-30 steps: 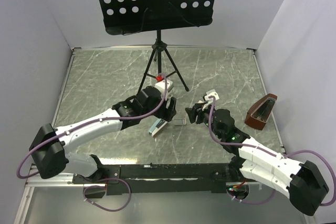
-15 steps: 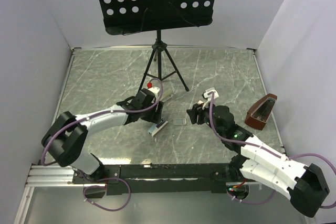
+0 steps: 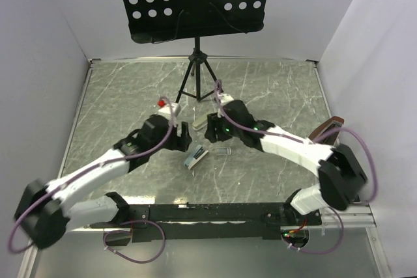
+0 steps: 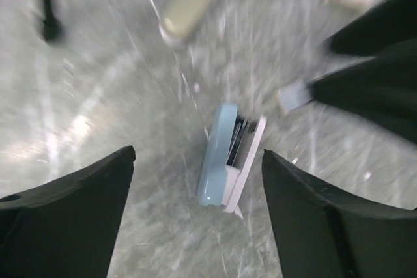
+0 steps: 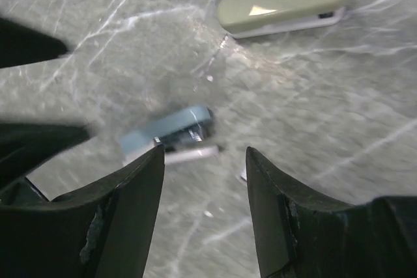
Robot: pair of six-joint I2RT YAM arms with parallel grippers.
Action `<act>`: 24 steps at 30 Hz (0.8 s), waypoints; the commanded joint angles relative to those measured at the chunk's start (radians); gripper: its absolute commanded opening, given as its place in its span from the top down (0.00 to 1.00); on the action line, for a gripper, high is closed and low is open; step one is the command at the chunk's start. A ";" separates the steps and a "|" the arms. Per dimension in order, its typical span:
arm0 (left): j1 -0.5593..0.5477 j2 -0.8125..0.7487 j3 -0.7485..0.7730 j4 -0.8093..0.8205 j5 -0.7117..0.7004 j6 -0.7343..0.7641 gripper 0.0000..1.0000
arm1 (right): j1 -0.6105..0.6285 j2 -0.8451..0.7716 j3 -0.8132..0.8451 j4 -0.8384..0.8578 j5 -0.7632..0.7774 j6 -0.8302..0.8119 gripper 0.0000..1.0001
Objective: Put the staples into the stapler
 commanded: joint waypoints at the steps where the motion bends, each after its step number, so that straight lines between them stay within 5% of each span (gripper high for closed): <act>1: 0.011 -0.249 -0.008 -0.011 -0.144 -0.010 0.14 | 0.071 0.144 0.176 -0.173 0.103 0.197 0.38; 6: 0.016 -0.467 0.001 -0.070 -0.262 0.068 0.01 | 0.132 0.213 0.207 -0.241 0.210 0.370 0.37; 12: 0.016 -0.614 -0.054 -0.058 -0.348 0.119 0.00 | 0.166 0.258 0.198 -0.268 0.236 0.518 0.37; 24: 0.025 -0.693 -0.074 -0.071 -0.273 0.110 0.00 | 0.183 0.384 0.254 -0.304 0.193 0.638 0.46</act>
